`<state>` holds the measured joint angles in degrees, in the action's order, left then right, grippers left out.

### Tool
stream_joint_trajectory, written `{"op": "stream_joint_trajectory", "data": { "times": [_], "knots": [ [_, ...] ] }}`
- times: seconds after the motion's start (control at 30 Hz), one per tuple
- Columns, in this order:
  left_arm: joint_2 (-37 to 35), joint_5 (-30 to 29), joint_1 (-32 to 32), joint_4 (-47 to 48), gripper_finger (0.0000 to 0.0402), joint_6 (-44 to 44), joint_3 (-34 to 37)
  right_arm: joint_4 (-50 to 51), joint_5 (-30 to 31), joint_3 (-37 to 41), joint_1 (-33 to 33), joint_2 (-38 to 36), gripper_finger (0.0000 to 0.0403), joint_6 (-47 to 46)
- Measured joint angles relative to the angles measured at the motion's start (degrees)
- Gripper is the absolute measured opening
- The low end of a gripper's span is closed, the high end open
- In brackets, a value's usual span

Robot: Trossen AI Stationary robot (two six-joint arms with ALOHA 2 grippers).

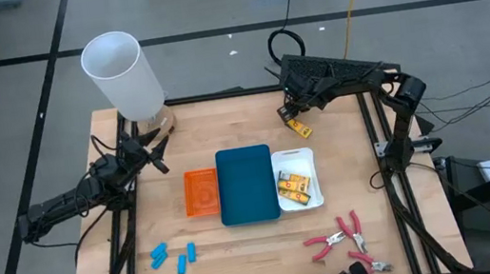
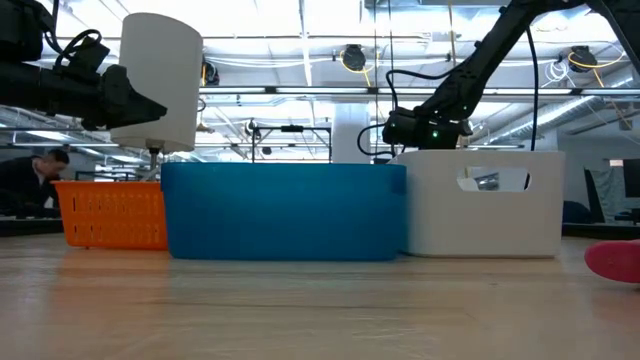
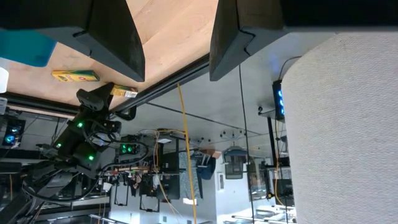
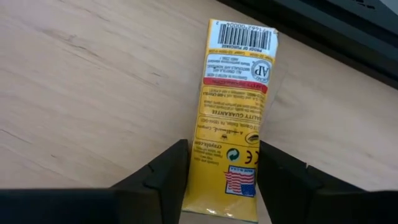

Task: Pick & Place School Supplies
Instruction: Put the yellow crayon box into the white bin

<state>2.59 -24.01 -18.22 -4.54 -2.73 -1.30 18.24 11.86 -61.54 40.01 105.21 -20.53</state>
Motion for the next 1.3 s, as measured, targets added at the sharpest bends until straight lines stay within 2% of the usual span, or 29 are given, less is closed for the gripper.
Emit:
{"op": "stream_joint_trajectory", "data": {
  "times": [0.87, 1.3],
  "knots": [
    [0.01, 0.0, -0.01, 0.0, 0.0182, -0.02, -0.01, -0.13, 2.89, 0.04, -0.04, 0.01, 0.0166, 2.99],
    [0.02, 0.02, 0.0, 0.0, 0.0182, -0.02, -0.01, -2.29, 3.08, 0.2, -0.33, -2.51, 0.0166, 4.79]
  ]
}}
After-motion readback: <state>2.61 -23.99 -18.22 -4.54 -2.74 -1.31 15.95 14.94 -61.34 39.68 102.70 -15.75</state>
